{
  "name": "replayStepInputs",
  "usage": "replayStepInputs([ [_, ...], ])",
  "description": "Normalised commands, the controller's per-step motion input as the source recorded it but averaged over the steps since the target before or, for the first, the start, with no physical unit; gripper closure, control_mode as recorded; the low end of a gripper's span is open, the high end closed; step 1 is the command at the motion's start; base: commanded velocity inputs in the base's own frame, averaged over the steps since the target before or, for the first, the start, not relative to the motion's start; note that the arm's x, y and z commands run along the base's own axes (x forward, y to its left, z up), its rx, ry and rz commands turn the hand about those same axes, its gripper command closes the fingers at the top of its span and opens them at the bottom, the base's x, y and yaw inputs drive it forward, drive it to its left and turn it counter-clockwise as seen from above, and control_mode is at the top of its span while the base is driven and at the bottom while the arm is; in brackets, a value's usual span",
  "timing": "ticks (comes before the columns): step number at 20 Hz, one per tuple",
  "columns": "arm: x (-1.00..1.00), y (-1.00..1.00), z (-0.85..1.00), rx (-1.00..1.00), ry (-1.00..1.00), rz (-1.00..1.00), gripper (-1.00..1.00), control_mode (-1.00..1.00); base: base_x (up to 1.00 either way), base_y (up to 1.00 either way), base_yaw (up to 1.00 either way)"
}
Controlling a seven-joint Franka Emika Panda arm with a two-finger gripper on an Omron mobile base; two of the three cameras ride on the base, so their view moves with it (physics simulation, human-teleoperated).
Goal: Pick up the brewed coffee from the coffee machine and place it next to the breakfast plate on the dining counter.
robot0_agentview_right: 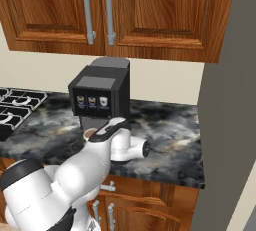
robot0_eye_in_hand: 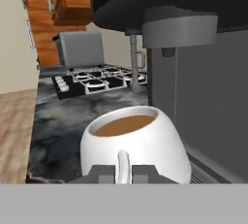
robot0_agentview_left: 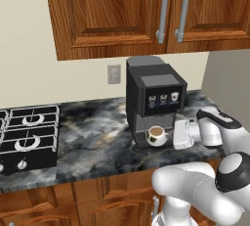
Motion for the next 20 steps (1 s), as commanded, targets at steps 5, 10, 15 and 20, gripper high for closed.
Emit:
replayStepInputs([
  [5, -0.32, 0.02, 0.33, 0.05, 0.0, 0.2, 1.0, -1.0, 0.0, 0.0, 0.0],
  [10, -0.28, 0.0, 0.94, 0.27, 0.0, 0.14, 1.0, -1.0, 0.0, 0.0, 0.0],
  [15, -0.76, 0.05, 0.8, 0.02, 0.0, 0.02, 1.0, -1.0, 0.0, 0.0, 0.0],
  [20, -0.66, 0.07, 0.68, -0.16, 0.0, 0.0, 1.0, -1.0, 0.0, 0.0, 0.0],
])
